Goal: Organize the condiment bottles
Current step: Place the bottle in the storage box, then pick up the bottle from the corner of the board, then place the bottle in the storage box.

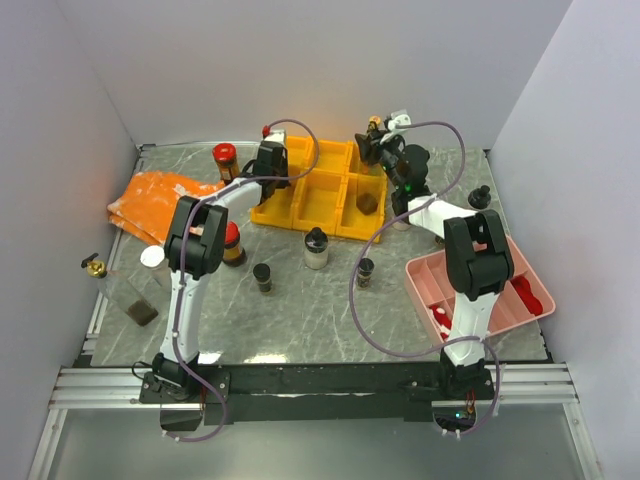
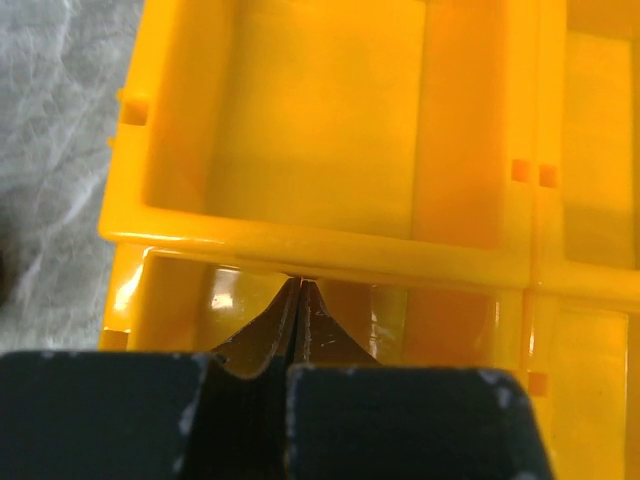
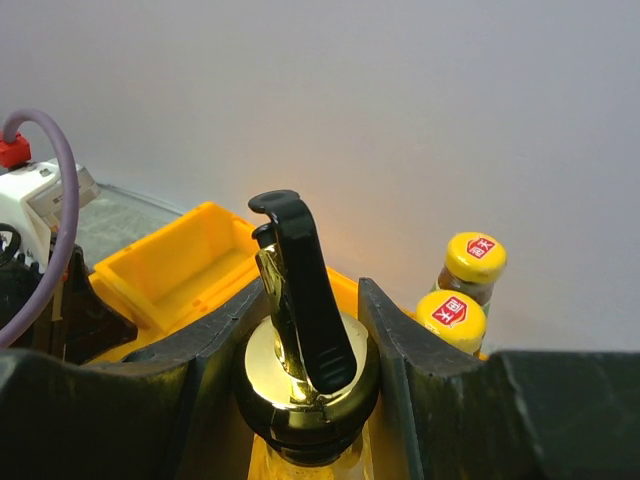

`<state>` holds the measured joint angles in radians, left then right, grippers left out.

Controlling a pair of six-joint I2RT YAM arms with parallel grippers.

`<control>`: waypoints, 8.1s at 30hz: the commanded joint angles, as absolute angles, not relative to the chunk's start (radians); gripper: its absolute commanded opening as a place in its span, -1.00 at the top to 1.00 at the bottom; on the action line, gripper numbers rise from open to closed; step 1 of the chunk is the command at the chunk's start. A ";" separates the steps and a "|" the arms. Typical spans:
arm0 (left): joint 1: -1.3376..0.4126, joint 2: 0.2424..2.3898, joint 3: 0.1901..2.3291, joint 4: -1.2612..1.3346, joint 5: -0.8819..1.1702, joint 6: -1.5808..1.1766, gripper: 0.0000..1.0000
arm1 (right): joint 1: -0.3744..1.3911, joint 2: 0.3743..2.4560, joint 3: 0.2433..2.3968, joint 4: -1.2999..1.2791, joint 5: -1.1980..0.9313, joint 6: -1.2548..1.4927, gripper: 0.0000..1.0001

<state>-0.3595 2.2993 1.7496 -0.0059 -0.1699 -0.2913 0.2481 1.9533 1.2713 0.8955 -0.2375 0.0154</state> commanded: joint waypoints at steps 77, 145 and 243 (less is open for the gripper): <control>-0.206 1.988 1.810 -0.333 -0.436 -0.247 -0.89 | 0.302 0.994 0.976 0.072 -0.054 0.321 -1.00; -0.147 2.089 1.397 0.744 0.014 -0.115 -0.74 | 0.301 0.965 0.862 0.233 0.040 0.293 -1.00; -0.325 2.635 2.214 0.867 -0.034 -0.086 -0.08 | 0.301 1.023 0.873 0.318 0.138 0.224 -1.00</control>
